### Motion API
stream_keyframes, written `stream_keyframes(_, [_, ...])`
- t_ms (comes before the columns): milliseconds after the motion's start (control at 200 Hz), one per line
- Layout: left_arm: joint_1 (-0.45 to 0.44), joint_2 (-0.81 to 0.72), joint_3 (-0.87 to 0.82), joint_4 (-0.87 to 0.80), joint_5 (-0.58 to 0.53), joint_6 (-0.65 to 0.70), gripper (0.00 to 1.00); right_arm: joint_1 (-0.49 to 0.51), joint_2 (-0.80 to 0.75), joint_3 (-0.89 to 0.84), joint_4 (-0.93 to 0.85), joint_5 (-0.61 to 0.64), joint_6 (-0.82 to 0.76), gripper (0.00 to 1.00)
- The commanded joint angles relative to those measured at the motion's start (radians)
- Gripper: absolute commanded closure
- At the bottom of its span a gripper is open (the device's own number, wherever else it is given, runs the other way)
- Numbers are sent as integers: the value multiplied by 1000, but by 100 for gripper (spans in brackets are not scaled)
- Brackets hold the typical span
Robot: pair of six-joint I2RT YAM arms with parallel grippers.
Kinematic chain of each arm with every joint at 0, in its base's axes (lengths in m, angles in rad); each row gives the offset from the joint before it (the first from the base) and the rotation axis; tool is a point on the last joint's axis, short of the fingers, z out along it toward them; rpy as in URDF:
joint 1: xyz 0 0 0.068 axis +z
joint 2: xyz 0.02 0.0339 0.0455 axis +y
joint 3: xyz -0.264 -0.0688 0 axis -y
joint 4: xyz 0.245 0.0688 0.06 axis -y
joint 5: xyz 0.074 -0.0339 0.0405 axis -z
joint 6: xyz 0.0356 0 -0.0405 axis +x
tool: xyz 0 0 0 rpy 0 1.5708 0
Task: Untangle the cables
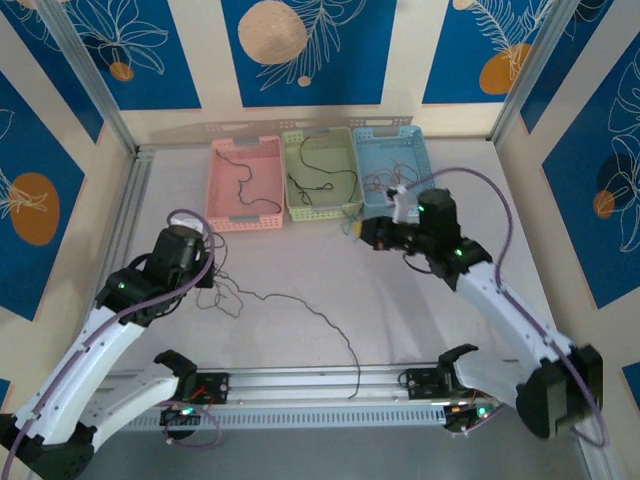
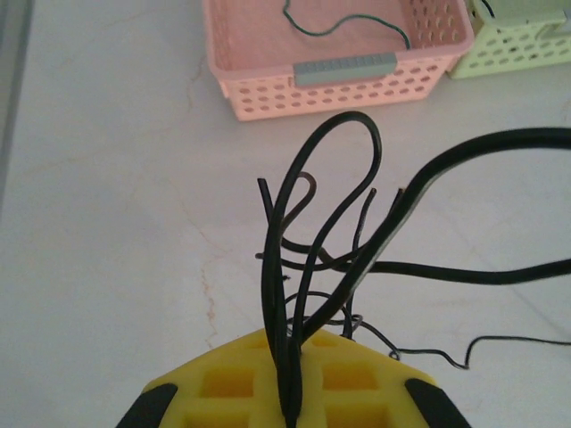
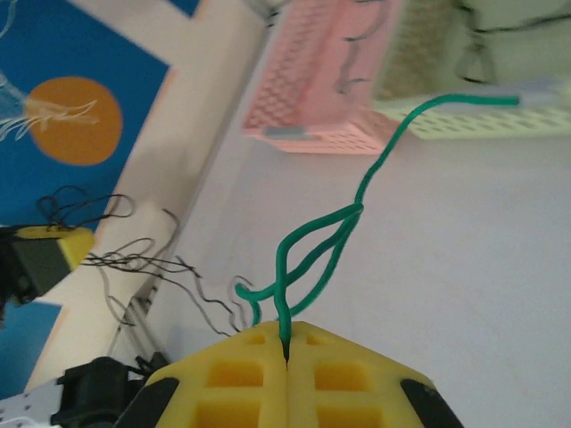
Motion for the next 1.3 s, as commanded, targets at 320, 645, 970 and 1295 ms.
stream_keyframes(320, [28,-30,6,-3,-43,-11,100,244,860,929,-202,27,-190,100])
stream_keyframes(645, [29,-28,4,1,-25,-6,100,256,1361,1575,-454,96,-196,92])
stream_keyframes(970, [28,-32,2,4,-22,-4,100,223,1304,1644,-611,91,-234,50])
stream_keyframes(1295, [28,-42,2,6,-11,-3,100,239,491,438,-122,-62,-284,45])
